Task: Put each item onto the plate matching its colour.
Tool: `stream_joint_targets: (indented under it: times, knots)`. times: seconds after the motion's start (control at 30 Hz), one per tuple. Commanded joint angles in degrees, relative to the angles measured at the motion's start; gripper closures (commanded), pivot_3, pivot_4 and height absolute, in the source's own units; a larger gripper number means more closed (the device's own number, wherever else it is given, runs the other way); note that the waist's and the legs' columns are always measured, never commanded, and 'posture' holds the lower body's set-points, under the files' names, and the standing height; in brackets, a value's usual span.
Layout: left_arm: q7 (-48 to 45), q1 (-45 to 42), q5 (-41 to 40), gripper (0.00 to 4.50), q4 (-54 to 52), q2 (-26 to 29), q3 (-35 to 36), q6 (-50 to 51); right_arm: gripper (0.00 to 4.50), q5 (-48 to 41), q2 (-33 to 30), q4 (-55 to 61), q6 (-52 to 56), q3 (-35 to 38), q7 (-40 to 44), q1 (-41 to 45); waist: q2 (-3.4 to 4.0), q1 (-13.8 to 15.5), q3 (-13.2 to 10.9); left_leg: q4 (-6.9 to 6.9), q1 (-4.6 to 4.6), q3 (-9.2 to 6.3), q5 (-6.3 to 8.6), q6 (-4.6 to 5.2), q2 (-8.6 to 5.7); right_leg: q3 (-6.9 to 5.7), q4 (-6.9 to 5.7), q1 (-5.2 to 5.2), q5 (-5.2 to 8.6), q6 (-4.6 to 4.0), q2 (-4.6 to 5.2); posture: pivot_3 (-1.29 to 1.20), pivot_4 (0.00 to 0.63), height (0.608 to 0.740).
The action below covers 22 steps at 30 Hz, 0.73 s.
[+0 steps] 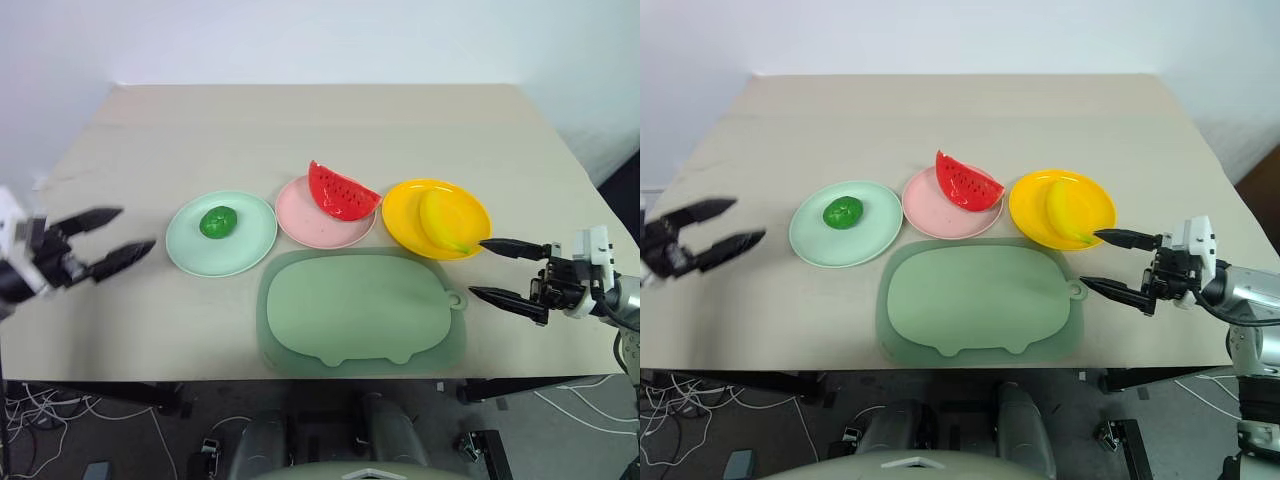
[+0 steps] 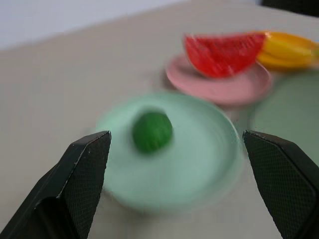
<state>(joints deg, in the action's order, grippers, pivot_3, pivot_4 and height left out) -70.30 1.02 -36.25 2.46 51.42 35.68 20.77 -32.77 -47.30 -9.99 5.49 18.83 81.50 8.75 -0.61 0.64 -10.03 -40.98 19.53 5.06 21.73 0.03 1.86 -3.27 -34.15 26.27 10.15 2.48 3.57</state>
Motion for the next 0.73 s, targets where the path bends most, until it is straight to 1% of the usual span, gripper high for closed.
stream_joint_targets:
  times: [0.03, 0.17, 0.27, 0.4, 0.57, 0.73]
  knots:
    - [-5.85, 2.99, -0.84, 0.04, 3.29, -0.44, 5.12, -6.98, 0.0, -1.22, -1.58, -0.64, -1.44, 2.61, 1.7, 0.49, 0.01, 0.22, -0.01, 0.0, -0.01, -0.01, 0.0, 0.0, 0.0, 0.0, -0.01, -0.01, 0.0, -0.01, 0.02, 0.0, 0.15, 0.736]
    - [-7.78, 5.59, 1.18, 0.04, 8.81, -0.42, 7.6, -14.53, 0.0, -1.15, -2.83, -1.94, -2.09, 4.79, 2.37, -1.34, 0.02, 0.18, -0.01, 0.0, 0.01, -0.03, 0.01, 0.02, 0.0, 0.01, 0.02, 0.01, 0.02, -0.02, 0.07, 0.0, 0.15, 0.736]
    - [-9.4, 6.18, 0.98, 0.04, 12.23, 0.02, 8.54, -17.63, 0.0, -0.91, -2.97, -1.6, -2.18, 5.72, 2.18, -2.58, 0.01, 0.02, 0.0, 0.01, 0.03, -0.01, 0.02, 0.03, 0.01, 0.01, 0.02, 0.05, 0.01, -0.02, 0.05, 0.0, 0.15, 0.736]
    - [-9.29, 8.98, 1.09, 0.04, 16.51, -1.6, 11.92, -23.31, 0.0, -0.55, -4.87, -5.58, -3.21, 8.78, 3.14, -3.96, 0.08, -0.16, -0.04, 0.05, 0.03, 0.06, 0.03, 0.04, 0.06, 0.04, 0.02, 0.11, 0.01, -0.02, 0.05, 0.0, 0.15, 0.736]
    - [-8.2, 9.17, 0.72, 0.04, 19.03, -2.22, 11.93, -24.86, 0.0, -0.21, -4.42, -6.26, -4.42, 10.37, 2.76, -6.96, 0.04, 0.08, -0.02, 0.06, 0.0, 0.1, 0.04, 0.06, 0.09, 0.05, 0.02, 0.1, 0.01, -0.02, 0.05, 0.0, 0.15, 0.736]
    - [-7.07, 6.21, 0.61, 0.04, 20.04, -2.4, 9.95, -25.19, 0.0, -0.69, -3.24, -4.67, -4.79, 11.12, 1.2, -9.08, 0.04, 0.11, -0.02, 0.05, 0.01, 0.07, 0.05, 0.06, 0.1, 0.05, 0.02, 0.09, 0.01, -0.02, 0.1, 0.0, 0.15, 0.736]
